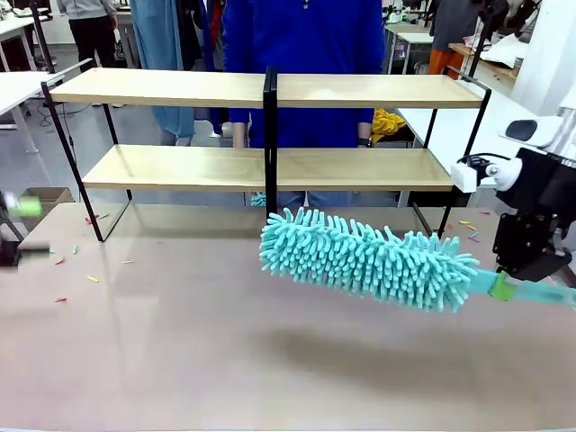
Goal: Clean the shelves.
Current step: Place the Duster on the table.
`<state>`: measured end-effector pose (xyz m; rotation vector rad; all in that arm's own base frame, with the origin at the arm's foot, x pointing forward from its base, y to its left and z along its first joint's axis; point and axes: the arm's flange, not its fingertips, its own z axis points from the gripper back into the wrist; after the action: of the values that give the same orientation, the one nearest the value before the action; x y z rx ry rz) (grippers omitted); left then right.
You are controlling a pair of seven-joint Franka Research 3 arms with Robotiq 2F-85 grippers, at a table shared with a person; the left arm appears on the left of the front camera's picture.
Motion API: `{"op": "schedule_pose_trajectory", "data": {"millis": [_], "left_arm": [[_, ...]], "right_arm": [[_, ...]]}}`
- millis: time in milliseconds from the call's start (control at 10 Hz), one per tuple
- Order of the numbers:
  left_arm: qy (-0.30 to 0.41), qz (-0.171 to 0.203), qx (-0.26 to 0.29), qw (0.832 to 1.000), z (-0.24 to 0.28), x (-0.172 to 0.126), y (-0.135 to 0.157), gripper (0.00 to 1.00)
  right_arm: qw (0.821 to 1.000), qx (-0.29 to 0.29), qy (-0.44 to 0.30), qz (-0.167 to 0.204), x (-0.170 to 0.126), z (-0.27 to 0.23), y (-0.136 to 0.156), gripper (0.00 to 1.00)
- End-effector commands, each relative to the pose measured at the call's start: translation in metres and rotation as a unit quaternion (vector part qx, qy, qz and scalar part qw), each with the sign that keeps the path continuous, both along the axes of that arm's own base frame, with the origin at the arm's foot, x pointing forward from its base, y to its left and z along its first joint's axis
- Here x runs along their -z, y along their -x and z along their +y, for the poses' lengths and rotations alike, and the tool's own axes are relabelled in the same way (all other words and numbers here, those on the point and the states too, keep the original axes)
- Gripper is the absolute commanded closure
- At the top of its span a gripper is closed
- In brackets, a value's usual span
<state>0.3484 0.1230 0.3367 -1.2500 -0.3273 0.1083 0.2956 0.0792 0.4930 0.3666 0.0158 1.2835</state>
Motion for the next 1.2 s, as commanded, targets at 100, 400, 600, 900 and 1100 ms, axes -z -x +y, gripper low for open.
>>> {"op": "schedule_pose_trajectory", "data": {"millis": [100,400,600,900,1100], "left_arm": [[0.042,-0.045,-0.015,0.998,-0.007,-0.048,-0.004,0.00],[0.042,-0.045,-0.015,0.998,-0.007,-0.048,-0.004,0.00],[0.042,-0.045,-0.015,0.998,-0.007,-0.048,-0.004,0.00],[0.042,-0.045,-0.015,0.998,-0.007,-0.048,-0.004,0.00],[0.042,-0.045,-0.015,0.998,-0.007,-0.048,-0.004,0.00]], "right_arm": [[0.993,-0.067,0.054,-0.085,0.051,0.019,-0.050,0.88],[0.991,-0.084,0.059,-0.084,0.093,0.015,-0.075,0.88],[0.992,-0.075,0.050,-0.091,0.115,-0.003,-0.076,0.88],[0.993,-0.081,0.018,-0.080,0.119,-0.016,-0.072,0.88],[0.993,-0.080,0.021,-0.079,0.121,-0.021,-0.076,0.28]]}}
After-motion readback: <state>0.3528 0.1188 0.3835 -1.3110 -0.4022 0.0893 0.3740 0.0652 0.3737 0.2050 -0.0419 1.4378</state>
